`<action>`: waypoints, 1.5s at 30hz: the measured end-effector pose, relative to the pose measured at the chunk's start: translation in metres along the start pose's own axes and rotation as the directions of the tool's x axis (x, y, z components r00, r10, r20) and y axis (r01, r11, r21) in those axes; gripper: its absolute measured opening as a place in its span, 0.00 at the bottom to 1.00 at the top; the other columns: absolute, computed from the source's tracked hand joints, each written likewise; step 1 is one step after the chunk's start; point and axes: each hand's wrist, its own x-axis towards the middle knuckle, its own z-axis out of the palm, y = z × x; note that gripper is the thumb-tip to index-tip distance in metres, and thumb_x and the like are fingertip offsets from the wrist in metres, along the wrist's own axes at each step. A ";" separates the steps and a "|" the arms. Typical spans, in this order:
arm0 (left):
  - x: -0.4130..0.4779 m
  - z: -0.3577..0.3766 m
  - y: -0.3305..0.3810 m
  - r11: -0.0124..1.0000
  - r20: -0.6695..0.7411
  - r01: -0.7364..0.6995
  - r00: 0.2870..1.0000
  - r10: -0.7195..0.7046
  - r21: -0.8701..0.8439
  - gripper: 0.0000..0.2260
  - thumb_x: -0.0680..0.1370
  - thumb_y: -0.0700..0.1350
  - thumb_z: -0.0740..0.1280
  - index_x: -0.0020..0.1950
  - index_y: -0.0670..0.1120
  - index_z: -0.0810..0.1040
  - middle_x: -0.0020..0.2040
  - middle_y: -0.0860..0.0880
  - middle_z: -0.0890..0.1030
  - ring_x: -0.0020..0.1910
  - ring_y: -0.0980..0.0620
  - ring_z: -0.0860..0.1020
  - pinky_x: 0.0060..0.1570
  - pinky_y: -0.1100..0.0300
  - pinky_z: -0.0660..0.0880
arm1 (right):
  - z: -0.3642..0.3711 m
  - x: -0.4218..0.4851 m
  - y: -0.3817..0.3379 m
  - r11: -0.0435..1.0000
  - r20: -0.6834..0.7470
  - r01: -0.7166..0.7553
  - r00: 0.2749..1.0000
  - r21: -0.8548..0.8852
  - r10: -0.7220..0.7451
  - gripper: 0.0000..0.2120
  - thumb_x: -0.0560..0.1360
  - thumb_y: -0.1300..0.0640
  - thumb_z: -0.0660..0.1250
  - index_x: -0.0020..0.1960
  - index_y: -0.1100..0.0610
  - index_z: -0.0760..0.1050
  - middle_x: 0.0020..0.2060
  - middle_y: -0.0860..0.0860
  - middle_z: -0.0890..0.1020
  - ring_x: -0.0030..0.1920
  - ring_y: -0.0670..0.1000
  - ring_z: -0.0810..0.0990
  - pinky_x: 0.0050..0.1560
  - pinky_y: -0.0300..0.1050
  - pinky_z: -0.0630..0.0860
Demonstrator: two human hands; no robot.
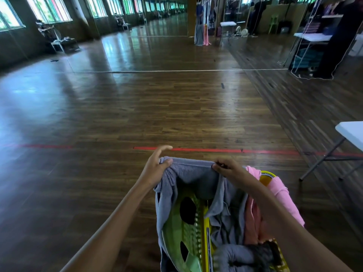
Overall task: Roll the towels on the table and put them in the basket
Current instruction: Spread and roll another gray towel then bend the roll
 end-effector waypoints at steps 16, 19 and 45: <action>-0.001 0.031 0.018 0.995 0.060 -0.068 0.996 0.072 -0.076 0.06 0.79 0.42 0.67 0.42 0.48 0.80 0.39 0.54 0.81 0.43 0.57 0.78 0.47 0.61 0.73 | 0.029 0.017 -0.034 0.990 0.068 0.016 0.997 0.139 -0.026 0.06 0.79 0.54 0.66 0.43 0.52 0.74 0.34 0.45 0.75 0.36 0.42 0.72 0.38 0.39 0.68; 0.003 0.023 0.014 0.999 0.045 -0.053 0.998 0.053 -0.008 0.09 0.81 0.42 0.63 0.41 0.47 0.75 0.39 0.47 0.74 0.40 0.56 0.72 0.44 0.59 0.69 | 0.029 0.019 -0.020 0.997 0.034 0.032 0.999 -0.070 -0.030 0.05 0.76 0.55 0.67 0.43 0.56 0.76 0.33 0.47 0.75 0.37 0.48 0.74 0.39 0.47 0.69; -0.007 -0.005 0.017 0.999 0.030 -0.007 0.999 0.009 -0.043 0.09 0.78 0.47 0.68 0.42 0.42 0.80 0.37 0.45 0.81 0.38 0.55 0.77 0.44 0.51 0.75 | 0.031 0.024 -0.048 0.995 0.091 -0.023 0.996 0.093 0.014 0.11 0.77 0.59 0.69 0.37 0.53 0.74 0.30 0.45 0.72 0.30 0.40 0.69 0.33 0.37 0.65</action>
